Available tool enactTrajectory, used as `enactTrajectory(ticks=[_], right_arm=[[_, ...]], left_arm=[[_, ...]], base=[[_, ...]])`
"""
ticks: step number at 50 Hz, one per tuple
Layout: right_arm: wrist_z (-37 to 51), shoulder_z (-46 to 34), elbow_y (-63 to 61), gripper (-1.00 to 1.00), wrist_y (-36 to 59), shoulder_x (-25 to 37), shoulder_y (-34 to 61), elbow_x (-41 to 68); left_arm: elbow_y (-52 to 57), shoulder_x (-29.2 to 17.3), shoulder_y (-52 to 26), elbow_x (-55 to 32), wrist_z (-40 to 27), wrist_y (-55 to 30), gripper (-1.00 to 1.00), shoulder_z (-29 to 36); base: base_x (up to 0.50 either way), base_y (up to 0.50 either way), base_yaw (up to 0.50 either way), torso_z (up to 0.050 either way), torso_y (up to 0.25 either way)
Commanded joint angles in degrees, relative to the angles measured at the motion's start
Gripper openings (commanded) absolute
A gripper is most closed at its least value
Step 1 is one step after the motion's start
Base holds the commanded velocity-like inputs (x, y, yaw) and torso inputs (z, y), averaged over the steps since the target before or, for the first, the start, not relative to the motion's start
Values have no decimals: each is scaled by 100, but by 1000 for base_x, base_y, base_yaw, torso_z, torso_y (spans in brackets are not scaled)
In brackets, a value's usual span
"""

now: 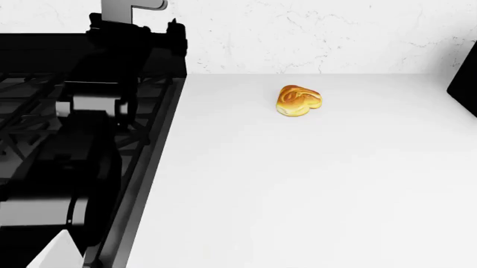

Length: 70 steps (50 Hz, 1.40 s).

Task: Pick the alphabet soup from the counter and place it in the cabinet.

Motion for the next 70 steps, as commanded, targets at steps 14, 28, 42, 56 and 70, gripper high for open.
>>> enactTrajectory(ticks=[14, 28, 42, 56, 70], right_arm=[[-428, -175, 2653, -100, -360, -811, -882, -2389], [-156, 202, 2654, 100, -492, -747, 372, -2247], [-1022, 1681, 527, 100, -705, -992, 496, -3720], [-4340, 681, -5326, 100, 4939, -913, -627, -4798], [-8436, 1206, -7606, 100, 4950, -1640, -3947, -8853]], left_arm=[[0, 4, -86, -5, 103, -167, 100, 189], [0, -35, -301, 7, 162, -241, 100, 328], [0, -83, -564, -24, 177, -210, 100, 348], [1, -52, -555, -45, 183, -159, 100, 301], [1, -58, -438, -21, 168, -116, 100, 313]], base=[[1, 0, 0, 0, 0], [2, 0, 1, 0, -4], [0, 0, 0, 0, 0], [0, 0, 0, 0, 0], [0, 0, 0, 0, 0]])
